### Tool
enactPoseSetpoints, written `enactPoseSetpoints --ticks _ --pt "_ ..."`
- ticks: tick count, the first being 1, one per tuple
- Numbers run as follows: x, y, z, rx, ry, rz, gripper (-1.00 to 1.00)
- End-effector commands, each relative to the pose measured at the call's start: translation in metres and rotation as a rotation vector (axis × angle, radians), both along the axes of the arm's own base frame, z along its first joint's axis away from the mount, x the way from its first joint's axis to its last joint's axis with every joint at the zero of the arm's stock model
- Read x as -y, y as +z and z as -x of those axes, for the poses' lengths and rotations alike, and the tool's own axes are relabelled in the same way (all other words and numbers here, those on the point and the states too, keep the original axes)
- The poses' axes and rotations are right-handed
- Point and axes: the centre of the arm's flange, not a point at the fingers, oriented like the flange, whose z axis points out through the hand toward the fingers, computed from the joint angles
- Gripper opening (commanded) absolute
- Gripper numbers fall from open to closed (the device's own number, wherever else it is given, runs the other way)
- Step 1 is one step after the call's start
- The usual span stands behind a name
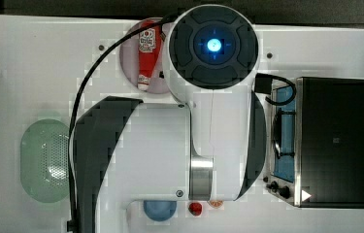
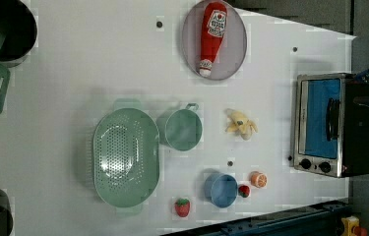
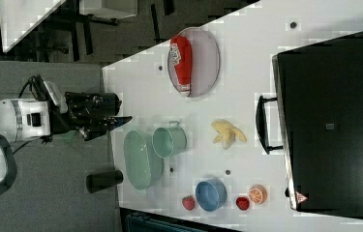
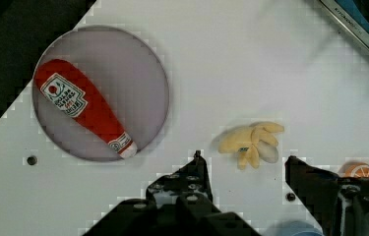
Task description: Pick Banana and place it in mug.
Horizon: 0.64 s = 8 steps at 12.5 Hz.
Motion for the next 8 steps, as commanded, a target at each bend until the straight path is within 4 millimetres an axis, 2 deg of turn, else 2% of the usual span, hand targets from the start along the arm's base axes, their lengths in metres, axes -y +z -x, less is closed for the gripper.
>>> enactPoseSetpoints --ticks 1,2,3,5,8 --pt "0.026 0.067 0.139 -0.060 0.059 -0.033 0.56" --pt "0.026 0.060 0.139 -0.074 0.059 -0.034 0.93" --pt "0.026 0.048 0.136 -0.097 0.059 -0.035 1.00" --pt "0.025 0.017 0.122 -0.103 0.060 -0.034 1.00" --pt "0.025 -0.049 0.097 -0.087 0.070 -0.028 1.00"
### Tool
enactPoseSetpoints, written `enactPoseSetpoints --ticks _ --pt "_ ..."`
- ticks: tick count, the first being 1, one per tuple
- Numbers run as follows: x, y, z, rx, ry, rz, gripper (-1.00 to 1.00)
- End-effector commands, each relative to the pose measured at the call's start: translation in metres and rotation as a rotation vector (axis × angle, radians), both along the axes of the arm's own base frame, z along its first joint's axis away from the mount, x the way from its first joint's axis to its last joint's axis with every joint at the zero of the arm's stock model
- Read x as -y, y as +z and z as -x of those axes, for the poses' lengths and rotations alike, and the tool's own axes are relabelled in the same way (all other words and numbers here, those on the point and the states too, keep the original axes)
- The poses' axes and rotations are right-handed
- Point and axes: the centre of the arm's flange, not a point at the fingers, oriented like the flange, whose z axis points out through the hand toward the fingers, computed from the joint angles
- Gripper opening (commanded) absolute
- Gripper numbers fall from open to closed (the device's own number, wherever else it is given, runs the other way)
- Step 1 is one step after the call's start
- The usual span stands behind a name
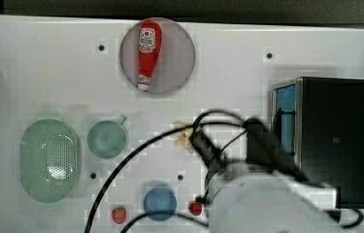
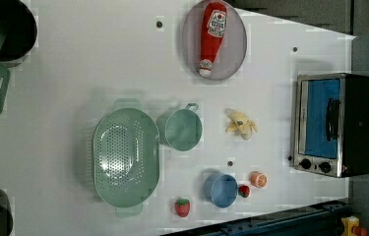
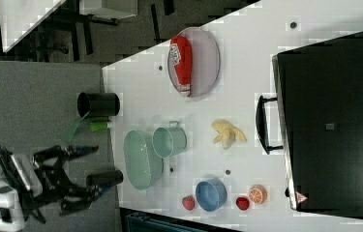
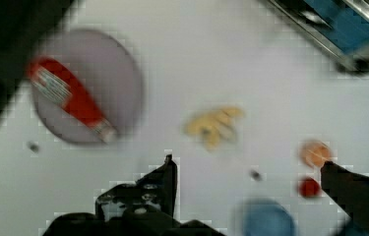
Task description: Pick Banana and place it in mug.
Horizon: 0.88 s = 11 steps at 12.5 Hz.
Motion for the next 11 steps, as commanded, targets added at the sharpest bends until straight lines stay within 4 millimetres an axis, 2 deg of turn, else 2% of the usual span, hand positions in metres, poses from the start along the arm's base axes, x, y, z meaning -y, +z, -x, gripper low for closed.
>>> enactPoseSetpoints --ticks 1,2,6,9,10,11 --pt "-0.022 -0.152 -0.041 -0.231 0.142 0.007 1.00" --pt "-0.023 -0.180 -0.048 -0.229 0.192 0.011 1.00" --pt "-0.021 -0.267 -0.067 -0.193 0.430 0.034 1.00" --pt "-0.022 -0.329 -0.070 -0.182 0.564 0.049 1.00" --pt "-0.022 -0.357 -0.068 -0.188 0.573 0.050 1.00" --pt "-0.024 -0.376 -0.066 -0.196 0.576 0.049 1.00"
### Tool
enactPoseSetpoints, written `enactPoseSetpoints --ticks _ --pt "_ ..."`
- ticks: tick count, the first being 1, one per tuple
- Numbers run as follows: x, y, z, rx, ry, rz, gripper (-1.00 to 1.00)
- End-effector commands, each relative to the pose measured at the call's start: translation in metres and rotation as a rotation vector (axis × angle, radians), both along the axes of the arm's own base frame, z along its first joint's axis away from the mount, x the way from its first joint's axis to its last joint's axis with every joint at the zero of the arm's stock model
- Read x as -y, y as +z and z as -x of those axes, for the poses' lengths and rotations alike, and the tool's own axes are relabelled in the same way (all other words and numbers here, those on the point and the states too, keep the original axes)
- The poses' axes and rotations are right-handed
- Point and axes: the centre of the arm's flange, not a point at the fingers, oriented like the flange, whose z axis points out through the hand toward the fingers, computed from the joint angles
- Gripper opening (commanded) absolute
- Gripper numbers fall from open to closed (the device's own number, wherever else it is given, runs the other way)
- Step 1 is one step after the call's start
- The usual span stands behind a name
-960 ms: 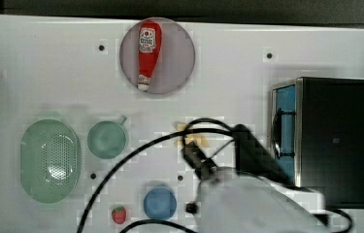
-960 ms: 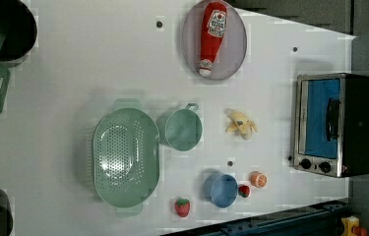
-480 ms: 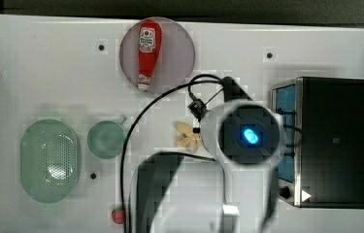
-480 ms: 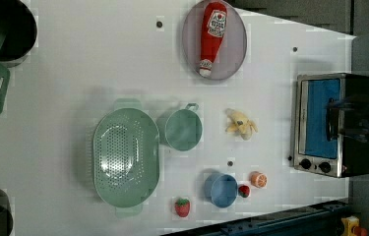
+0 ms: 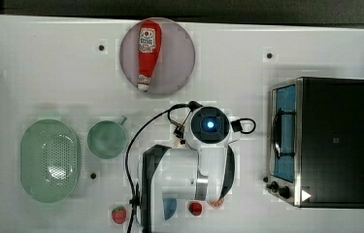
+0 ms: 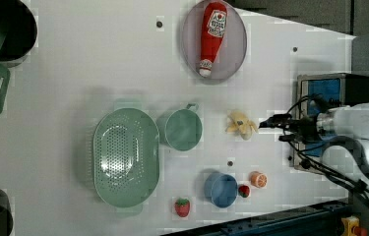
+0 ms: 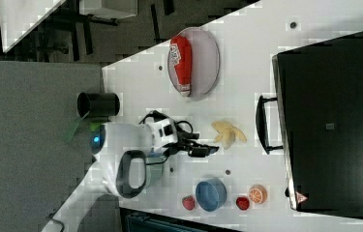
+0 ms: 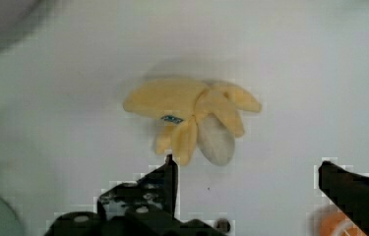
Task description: Pick Banana and place it in mug.
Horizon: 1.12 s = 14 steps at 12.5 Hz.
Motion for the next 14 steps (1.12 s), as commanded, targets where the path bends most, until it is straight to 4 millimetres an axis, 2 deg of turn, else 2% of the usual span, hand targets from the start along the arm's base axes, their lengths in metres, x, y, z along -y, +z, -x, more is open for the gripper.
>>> enactPoseSetpoints --ticks 1,4,6,9,10,11,14 --pt "-0.011 -0.018 -0.013 0.067 0.141 -0.003 1.00" --pt "-0.021 -0.064 -0.011 0.040 0.155 -0.011 1.00" --pt "-0.023 -0.085 -0.011 0.061 0.162 -0.009 1.00" --pt "-0.023 -0.103 -0.005 0.037 0.159 -0.011 0.95" --pt "-0.023 -0.104 -0.006 0.051 0.159 -0.010 0.74" --pt "-0.023 -0.102 -0.010 0.083 0.160 -0.007 0.32" --pt "-0.024 -0.103 -0.007 0.086 0.160 -0.007 -0.30"
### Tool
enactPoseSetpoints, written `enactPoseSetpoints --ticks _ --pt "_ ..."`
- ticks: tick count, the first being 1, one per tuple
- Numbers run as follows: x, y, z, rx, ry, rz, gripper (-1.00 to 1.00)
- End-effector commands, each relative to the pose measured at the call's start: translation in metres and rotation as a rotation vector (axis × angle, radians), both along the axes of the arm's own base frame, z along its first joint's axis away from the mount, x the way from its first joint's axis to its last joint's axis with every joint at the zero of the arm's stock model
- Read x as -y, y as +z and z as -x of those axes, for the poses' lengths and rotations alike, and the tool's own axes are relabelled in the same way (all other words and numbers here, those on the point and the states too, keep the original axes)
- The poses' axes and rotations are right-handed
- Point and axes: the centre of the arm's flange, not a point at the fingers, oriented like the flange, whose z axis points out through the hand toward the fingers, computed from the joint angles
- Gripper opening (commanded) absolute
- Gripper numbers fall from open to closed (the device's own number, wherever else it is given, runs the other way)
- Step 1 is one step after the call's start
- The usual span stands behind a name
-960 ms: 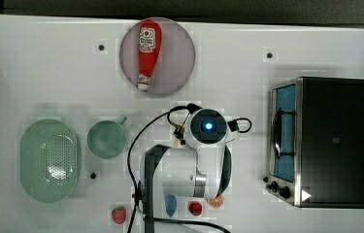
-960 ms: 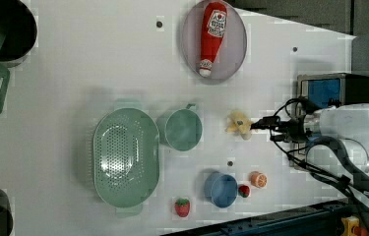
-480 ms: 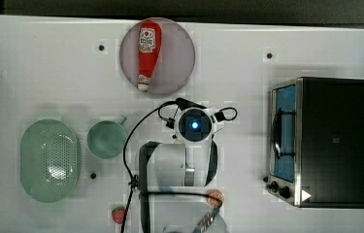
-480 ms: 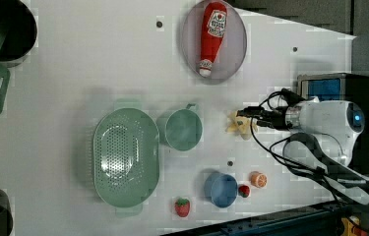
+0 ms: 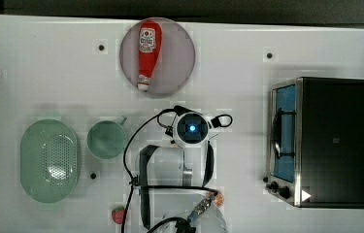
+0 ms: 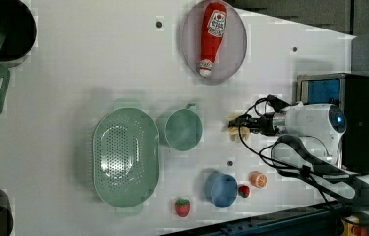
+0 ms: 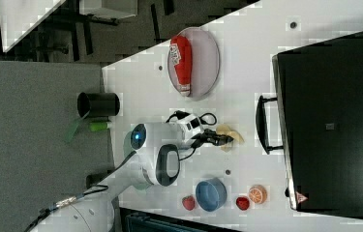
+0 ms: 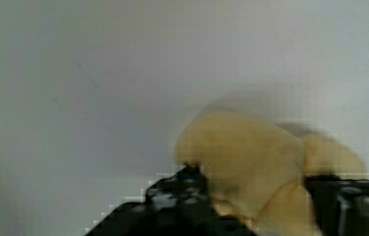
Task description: Pick Banana and place it in mug.
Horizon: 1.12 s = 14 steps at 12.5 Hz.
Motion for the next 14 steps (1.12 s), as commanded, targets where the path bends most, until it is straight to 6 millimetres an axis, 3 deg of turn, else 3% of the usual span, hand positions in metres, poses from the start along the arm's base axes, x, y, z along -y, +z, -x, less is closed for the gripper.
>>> enactPoseSetpoints --ticks 1,3,5,7,8,10,11,12,13,14 --pt "0.005 0.020 -0.008 0.061 0.026 0.008 -0.37" --pt "0.005 0.048 -0.017 0.112 0.024 0.009 -0.37" --pt "0.005 0.095 -0.025 0.140 0.023 0.008 -0.37" --pt "0.005 0.162 -0.031 0.093 0.023 0.004 -0.37" --pt "0.004 0.226 -0.029 0.045 0.023 0.001 -0.37" --pt "-0.006 0.303 -0.028 0.077 0.043 0.001 -0.37" --pt "-0.023 0.336 -0.024 0.107 0.074 0.004 -0.37" --pt "-0.037 0.348 -0.018 0.102 0.082 0.007 -0.37" --pt "-0.082 0.353 -0.002 0.054 0.016 0.003 -0.37" --pt "-0.114 0.350 0.005 0.035 -0.035 -0.027 -0.37"
